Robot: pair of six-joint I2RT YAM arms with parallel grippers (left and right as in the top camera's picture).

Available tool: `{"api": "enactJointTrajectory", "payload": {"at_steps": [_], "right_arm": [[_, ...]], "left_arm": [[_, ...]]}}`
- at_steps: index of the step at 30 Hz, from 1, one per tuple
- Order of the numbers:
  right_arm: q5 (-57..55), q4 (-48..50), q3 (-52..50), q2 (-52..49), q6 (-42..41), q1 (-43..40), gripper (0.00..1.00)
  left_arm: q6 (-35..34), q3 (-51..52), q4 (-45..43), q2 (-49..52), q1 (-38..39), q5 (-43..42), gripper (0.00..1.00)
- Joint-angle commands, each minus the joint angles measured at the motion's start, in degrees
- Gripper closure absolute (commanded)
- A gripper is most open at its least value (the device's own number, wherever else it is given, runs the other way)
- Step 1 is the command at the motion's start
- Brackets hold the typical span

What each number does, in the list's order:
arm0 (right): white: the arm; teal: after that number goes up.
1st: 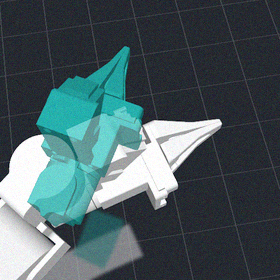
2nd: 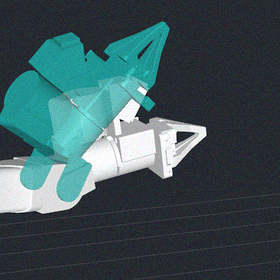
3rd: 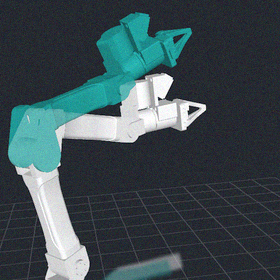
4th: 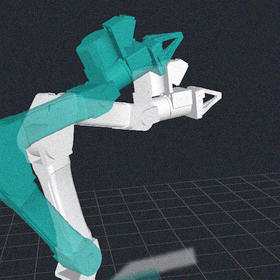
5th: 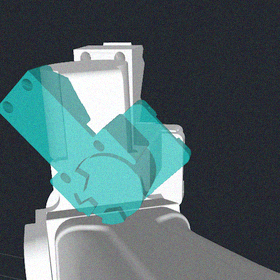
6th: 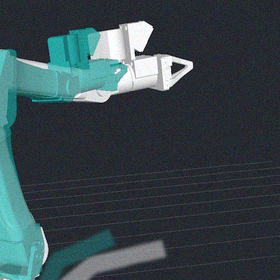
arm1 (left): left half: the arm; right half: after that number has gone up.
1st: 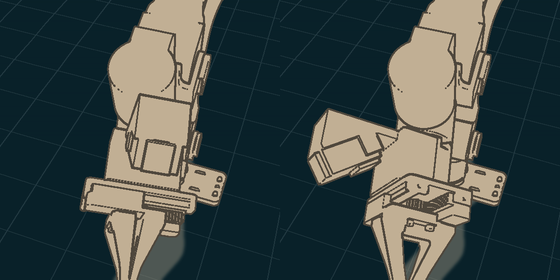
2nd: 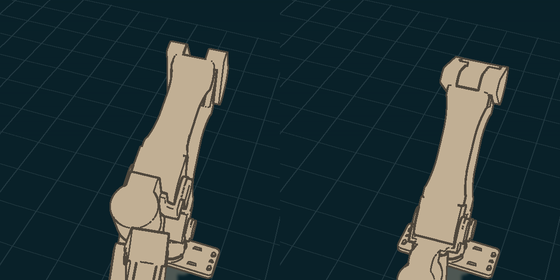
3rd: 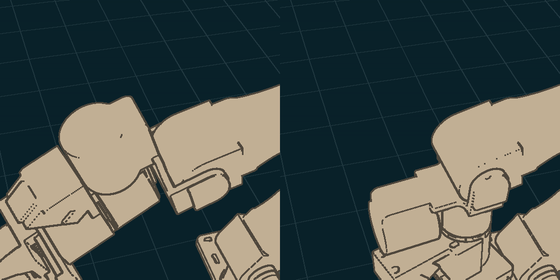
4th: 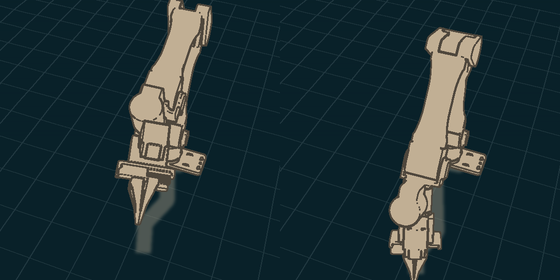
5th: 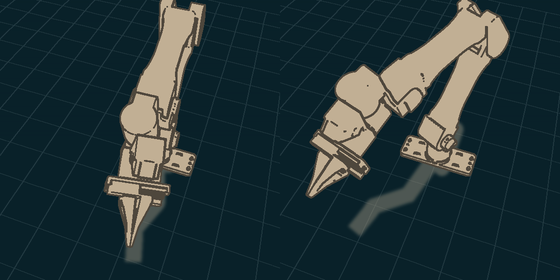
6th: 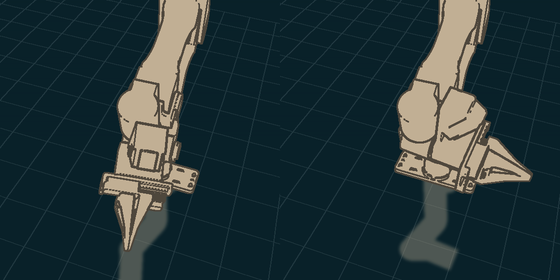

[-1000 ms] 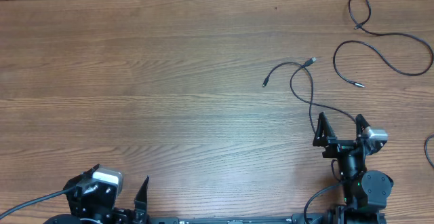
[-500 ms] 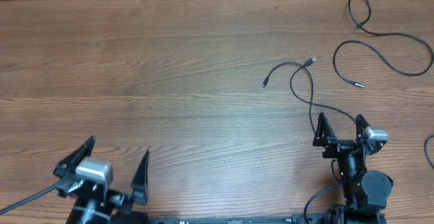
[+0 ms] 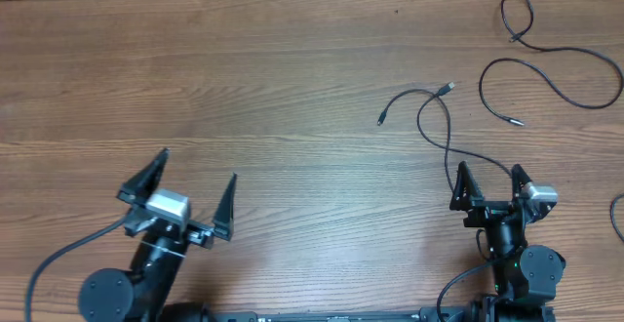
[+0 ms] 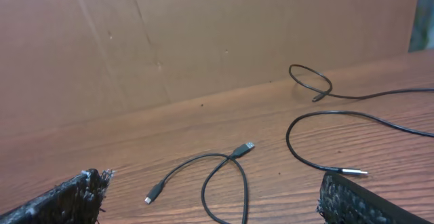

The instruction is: Untangle cables

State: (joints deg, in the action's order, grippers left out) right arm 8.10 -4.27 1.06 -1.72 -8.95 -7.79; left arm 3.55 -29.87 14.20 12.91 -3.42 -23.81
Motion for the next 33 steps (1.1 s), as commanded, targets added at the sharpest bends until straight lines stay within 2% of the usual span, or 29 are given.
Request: {"api": "enactJointTrajectory", "payload": {"at_steps": [1,6,17,22,25,33], "right_arm": [[-0.1,0.3,-0.6,0.4,0.1,-0.1,0.0],[-0.1,0.3,-0.6,0.4,0.0,-0.1,0.0],[-0.1,0.3,-0.6,0.4,0.0,-0.1,0.0],[-0.1,0.3,-0.6,0.4,0.0,-0.1,0.0],[-0.1,0.3,-0.6,0.4,0.0,-0.1,0.0],[-0.1,0.3,-0.6,0.4,0.0,-0.1,0.0]], "left_arm": [[0.8,7.8,-5.5,-3.8,-0.4,-1.7,0.0],[0.8,15.8,-15.6,-6.0,-0.4,-0.8,0.0],[0.7,26.0,-16.9,-11.6,-0.4,13.6,0.0],[0.7,28.5,-21.8,-12.6,-0.4,22.1,0.0],[0.7,29.7,-21.6,-12.7,-0.4,25.0,0.0],[0.7,29.6,-10.4,-12.7,-0.4,29.8,0.0]]}}
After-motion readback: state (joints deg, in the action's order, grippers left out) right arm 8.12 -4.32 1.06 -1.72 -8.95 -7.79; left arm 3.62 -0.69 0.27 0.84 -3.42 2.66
